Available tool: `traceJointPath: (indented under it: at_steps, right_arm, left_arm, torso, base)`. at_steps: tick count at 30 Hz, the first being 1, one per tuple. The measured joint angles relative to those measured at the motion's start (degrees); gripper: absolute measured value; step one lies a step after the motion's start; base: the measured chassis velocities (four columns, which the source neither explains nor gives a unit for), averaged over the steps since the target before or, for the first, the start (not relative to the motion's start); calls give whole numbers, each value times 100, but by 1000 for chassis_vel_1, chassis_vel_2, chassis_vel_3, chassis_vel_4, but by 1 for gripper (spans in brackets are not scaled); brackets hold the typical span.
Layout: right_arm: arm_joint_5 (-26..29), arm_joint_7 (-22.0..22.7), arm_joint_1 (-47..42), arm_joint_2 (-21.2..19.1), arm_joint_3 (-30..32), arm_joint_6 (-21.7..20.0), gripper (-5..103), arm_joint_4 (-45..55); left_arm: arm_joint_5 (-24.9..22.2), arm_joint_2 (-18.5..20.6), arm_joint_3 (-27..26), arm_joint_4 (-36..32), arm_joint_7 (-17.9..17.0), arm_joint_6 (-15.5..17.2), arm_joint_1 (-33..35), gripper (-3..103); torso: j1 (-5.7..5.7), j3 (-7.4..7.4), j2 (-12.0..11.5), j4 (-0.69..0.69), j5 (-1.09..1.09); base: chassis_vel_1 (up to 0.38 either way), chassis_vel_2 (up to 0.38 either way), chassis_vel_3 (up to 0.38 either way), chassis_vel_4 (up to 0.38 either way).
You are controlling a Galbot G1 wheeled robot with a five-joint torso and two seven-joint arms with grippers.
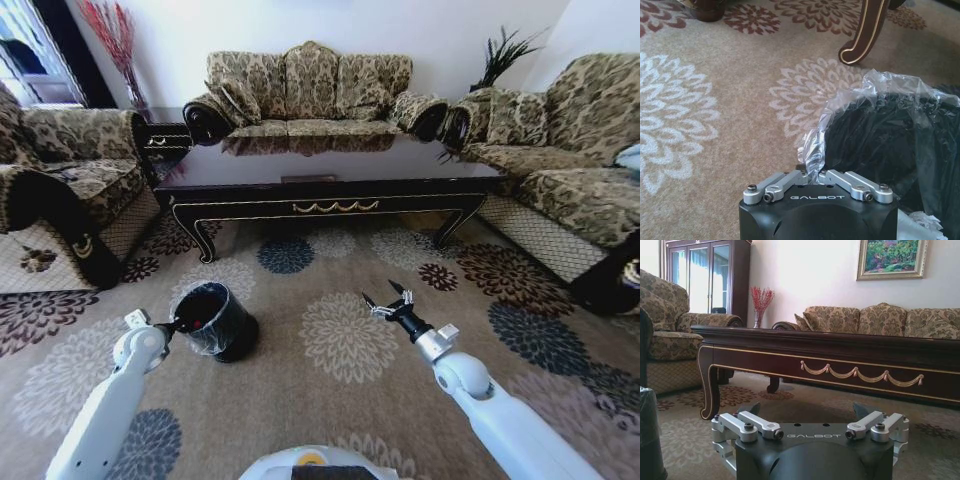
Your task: Move to the front of the table and pick up the trash from the floor, then place it into the trash bin.
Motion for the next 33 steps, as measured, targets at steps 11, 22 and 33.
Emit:
traceJointPath:
  at_steps: [11, 22, 33]
  right_arm:
    - [-35, -13, 102, 68, -66, 27, 100, -133]
    - [-92, -25, 120, 136, -104, 65, 100, -210]
    - [-95, -30, 122, 141, -78, 72, 100, -247]
  left_arm:
    - [-113, 197, 76, -76, -392, 154, -147, 3]
    - [-81, 198, 355, 226, -379, 156, -489, 3]
    - [-21, 109, 415, 196, -372, 151, -403, 14]
  torso:
    - [1, 2, 0, 3, -2]
    - [1, 1, 0, 0, -1]
    - [1, 1, 0, -3, -11]
  base:
    - [0, 0, 0, 0]
    - [0, 0, 0, 0]
    - [0, 0, 0, 0]
